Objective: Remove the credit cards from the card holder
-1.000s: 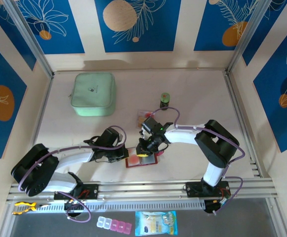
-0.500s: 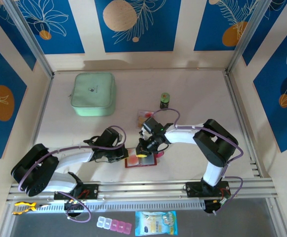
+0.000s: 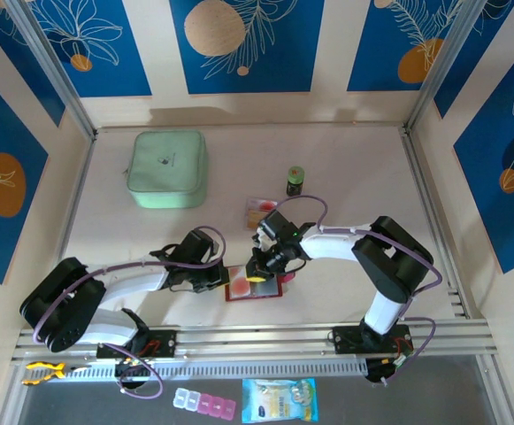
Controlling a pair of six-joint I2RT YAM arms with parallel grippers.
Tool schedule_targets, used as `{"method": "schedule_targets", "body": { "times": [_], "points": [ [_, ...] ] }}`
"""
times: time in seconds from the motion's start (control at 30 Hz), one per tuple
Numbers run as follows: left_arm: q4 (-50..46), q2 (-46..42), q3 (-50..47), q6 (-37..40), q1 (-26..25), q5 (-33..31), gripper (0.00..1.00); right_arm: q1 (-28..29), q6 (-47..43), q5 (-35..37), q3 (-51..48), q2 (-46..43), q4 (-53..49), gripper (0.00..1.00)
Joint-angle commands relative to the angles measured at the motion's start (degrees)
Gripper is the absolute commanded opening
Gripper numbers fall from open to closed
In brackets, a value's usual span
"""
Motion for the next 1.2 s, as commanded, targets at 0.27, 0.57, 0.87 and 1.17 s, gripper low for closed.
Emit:
{"method": "schedule_targets", "body": {
  "times": [0.27,0.57,0.87,1.17],
  "points": [
    [-3.6,1.1,-0.3,1.1,0.5,-1.0,0.06,-0.4,0.4,0.2,-1.6,-2.0,-1.3,0.09],
    [-3.7,1.0,-0.2,1.1,0.5,-0.8,0.06,-0.6,0.5,0.4,-1.9,-2.3,-1.7,0.16],
    [-3.3,0.9,0.1,1.1,0.4,-0.8,0.07,-0.6,1.9,-1.3,-2.7,-2.1,1.4,0.14],
    [-3.3,0.9,0.1,1.1,0.4,-0.7,0.06,-0.6,2.2,-2.1,-2.7,-1.1,2.6,0.14]
  ]
}}
